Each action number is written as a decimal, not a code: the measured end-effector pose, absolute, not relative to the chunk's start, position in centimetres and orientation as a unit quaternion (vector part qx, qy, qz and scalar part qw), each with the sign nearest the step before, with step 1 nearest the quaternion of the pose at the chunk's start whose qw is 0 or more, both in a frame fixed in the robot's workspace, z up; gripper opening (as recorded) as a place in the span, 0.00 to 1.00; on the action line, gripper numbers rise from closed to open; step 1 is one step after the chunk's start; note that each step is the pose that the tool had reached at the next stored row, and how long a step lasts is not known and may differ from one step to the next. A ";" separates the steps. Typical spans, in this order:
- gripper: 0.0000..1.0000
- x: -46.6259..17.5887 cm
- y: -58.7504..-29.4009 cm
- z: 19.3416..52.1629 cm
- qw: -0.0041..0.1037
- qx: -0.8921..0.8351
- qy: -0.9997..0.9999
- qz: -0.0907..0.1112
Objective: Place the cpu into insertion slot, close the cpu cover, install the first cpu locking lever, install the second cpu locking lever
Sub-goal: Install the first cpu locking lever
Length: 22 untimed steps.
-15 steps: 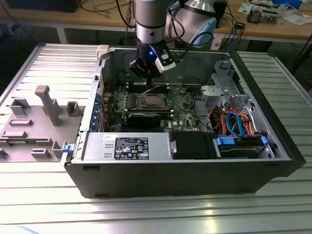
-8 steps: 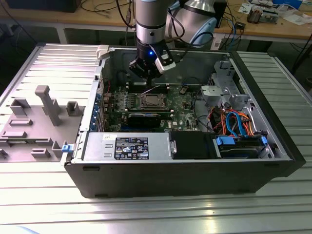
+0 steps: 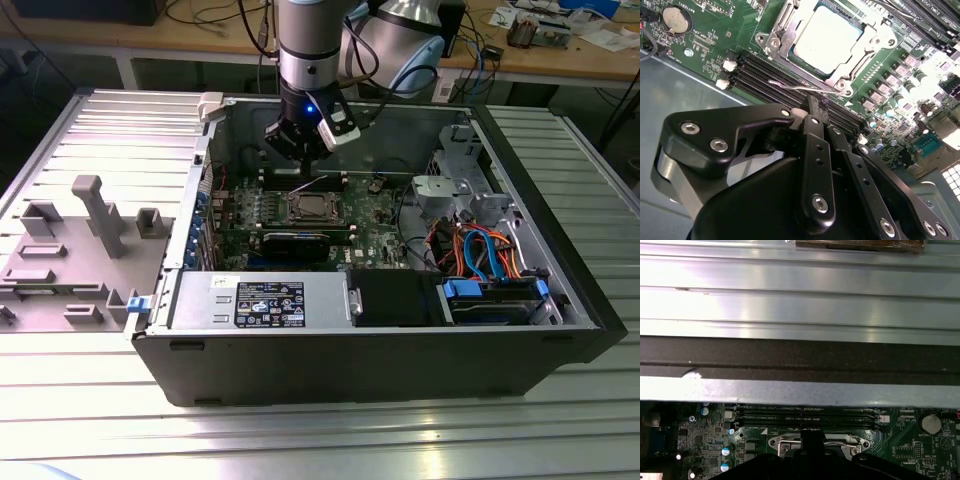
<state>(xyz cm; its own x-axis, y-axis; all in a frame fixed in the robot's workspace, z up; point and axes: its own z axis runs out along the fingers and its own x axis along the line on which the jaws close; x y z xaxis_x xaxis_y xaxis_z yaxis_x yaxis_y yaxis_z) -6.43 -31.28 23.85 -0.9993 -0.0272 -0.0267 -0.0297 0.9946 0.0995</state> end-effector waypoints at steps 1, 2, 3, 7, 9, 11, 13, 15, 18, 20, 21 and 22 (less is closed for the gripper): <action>0.11 -6.4 -31.3 23.8 0.013 -0.014 0.998 0.052; 0.11 -6.4 -31.3 23.8 0.013 -0.014 0.998 0.052; 0.11 -6.4 -31.3 23.8 0.013 -0.014 0.998 0.052; 0.11 -6.4 -31.3 23.8 0.013 -0.014 0.998 0.053; 0.11 -6.4 -31.3 23.8 0.013 -0.014 0.998 0.053; 0.11 -6.4 -31.3 23.8 0.013 -0.014 0.998 0.053; 0.11 -6.3 -31.3 23.4 0.014 -0.011 0.998 0.058; 0.11 -5.6 -31.2 22.7 0.014 -0.011 0.999 0.051; 0.11 -4.7 -31.1 22.5 0.014 -0.011 0.999 0.052; 0.11 -4.5 -31.1 22.4 0.014 -0.011 0.999 0.052; 0.11 -4.4 -31.1 22.3 0.014 -0.011 0.999 0.052; 0.11 -4.3 -31.1 22.2 0.014 -0.011 0.999 0.052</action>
